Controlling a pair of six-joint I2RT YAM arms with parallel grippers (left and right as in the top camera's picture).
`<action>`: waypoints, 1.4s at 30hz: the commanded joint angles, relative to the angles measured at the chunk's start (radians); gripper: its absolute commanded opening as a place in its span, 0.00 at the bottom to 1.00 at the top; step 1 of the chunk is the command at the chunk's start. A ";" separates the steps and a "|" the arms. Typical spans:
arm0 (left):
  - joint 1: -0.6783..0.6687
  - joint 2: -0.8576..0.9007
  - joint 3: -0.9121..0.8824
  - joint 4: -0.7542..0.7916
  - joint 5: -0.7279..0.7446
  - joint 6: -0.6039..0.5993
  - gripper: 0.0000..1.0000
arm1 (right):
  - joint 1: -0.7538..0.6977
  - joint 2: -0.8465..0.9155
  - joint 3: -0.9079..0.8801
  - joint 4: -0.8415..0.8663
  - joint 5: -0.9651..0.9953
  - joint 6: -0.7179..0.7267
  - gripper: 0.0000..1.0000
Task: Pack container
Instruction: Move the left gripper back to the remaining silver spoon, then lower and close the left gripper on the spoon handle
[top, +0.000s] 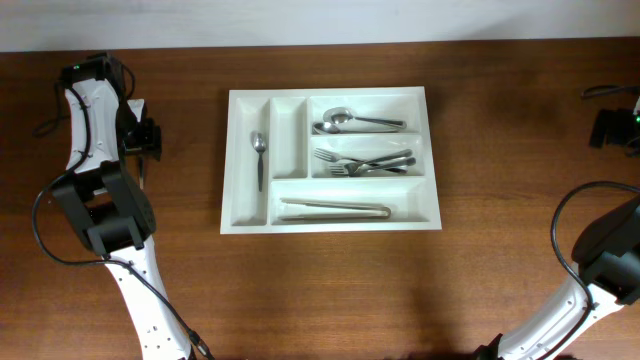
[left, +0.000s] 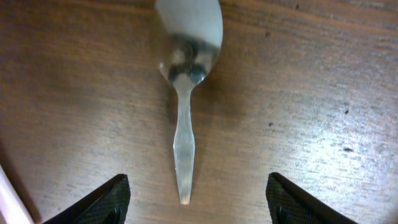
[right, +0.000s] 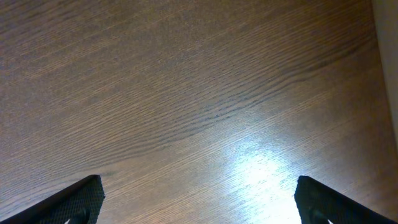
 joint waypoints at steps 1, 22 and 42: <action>0.003 0.006 -0.004 0.019 0.003 0.027 0.72 | 0.003 -0.017 -0.002 0.003 -0.010 0.004 0.99; 0.003 0.071 -0.004 0.089 0.038 0.042 0.72 | 0.003 -0.017 -0.002 0.003 -0.009 0.004 0.99; 0.003 0.072 -0.004 0.111 0.038 0.042 0.14 | 0.003 -0.017 -0.002 0.003 -0.009 0.004 0.99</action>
